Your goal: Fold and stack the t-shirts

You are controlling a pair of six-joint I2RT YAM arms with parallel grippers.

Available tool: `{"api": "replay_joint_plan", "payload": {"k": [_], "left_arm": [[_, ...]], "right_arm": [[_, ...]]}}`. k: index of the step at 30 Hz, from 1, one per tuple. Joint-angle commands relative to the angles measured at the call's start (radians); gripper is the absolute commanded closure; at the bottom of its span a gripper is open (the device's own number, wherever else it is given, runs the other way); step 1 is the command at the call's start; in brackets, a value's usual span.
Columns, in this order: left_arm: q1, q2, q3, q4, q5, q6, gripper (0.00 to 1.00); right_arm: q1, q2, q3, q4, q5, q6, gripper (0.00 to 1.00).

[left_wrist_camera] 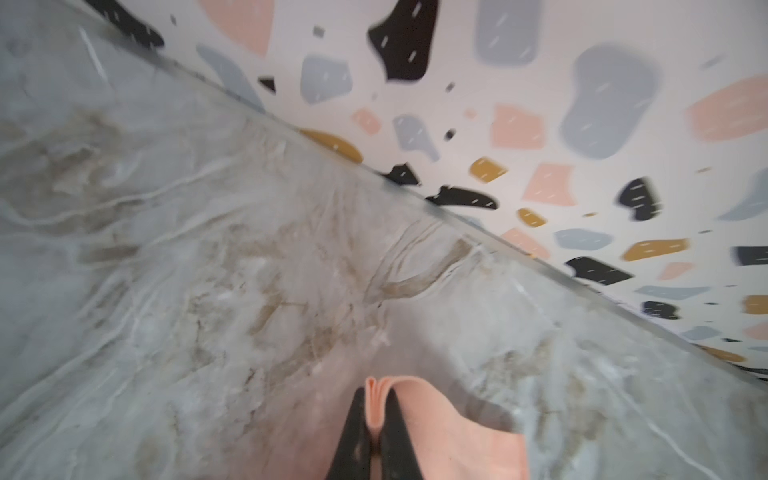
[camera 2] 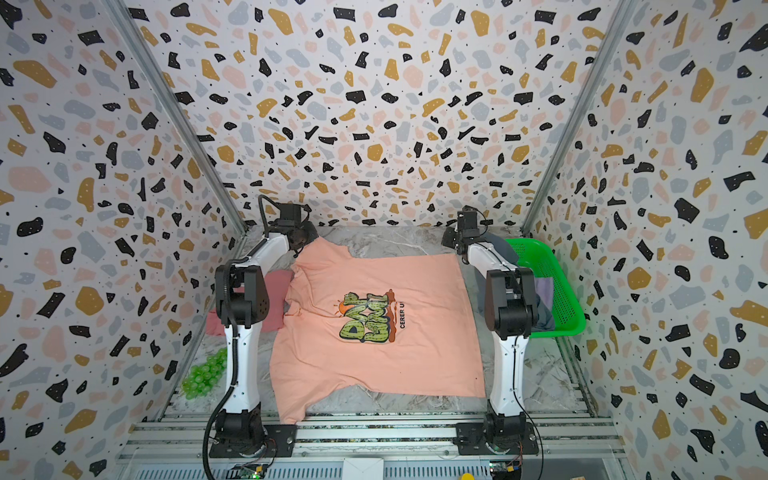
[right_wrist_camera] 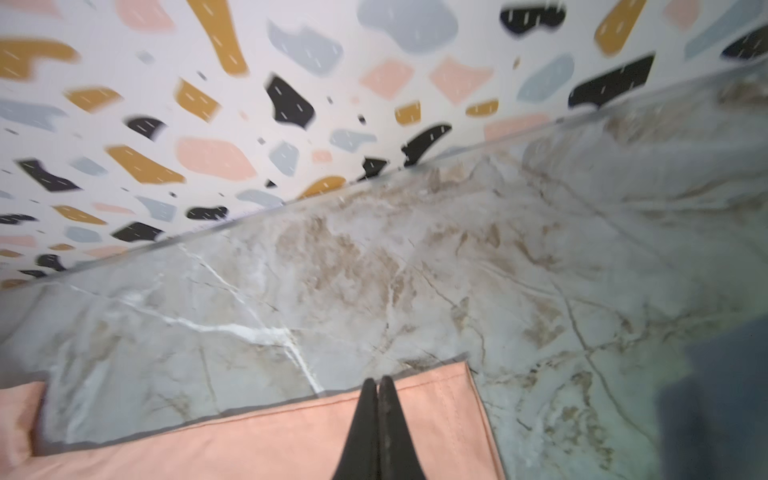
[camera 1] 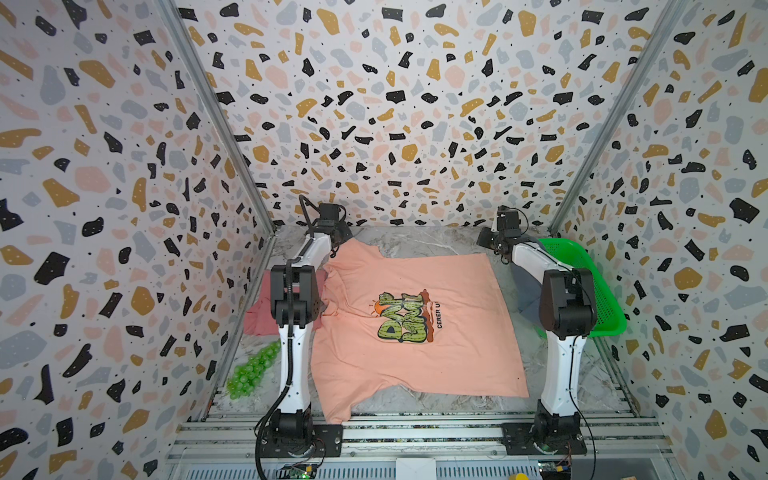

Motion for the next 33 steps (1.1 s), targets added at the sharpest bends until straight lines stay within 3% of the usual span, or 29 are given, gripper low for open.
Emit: {"api": "replay_joint_plan", "payload": {"k": [1, 10, 12, 14, 16, 24, 33], "left_arm": [[0.003, -0.129, -0.045, 0.044, 0.013, 0.058, 1.0], [0.004, -0.409, -0.387, 0.086, 0.032, 0.107, 1.0], [0.004, -0.429, -0.421, 0.086, 0.041, 0.111, 1.0], [0.004, -0.432, -0.438, 0.085, 0.057, 0.113, 1.0], [0.002, -0.426, -0.449, 0.092, 0.076, 0.11, 1.0], [-0.023, -0.383, -0.437, 0.092, 0.063, 0.096, 1.0], [-0.026, -0.363, -0.428, 0.068, 0.051, 0.09, 1.0]], "right_arm": [[0.004, -0.114, -0.056, 0.051, -0.004, -0.022, 1.0], [0.002, -0.312, -0.271, 0.068, -0.004, -0.037, 0.99], [0.002, -0.292, -0.271, 0.051, -0.023, -0.036, 0.82], [0.005, -0.241, -0.235, 0.031, -0.041, -0.032, 0.63], [0.02, -0.18, -0.201, 0.046, -0.026, -0.032, 0.52], [0.043, 0.163, 0.11, -0.019, 0.092, -0.017, 0.34], [0.041, 0.342, 0.336, -0.171, 0.204, -0.032, 0.32]]}}
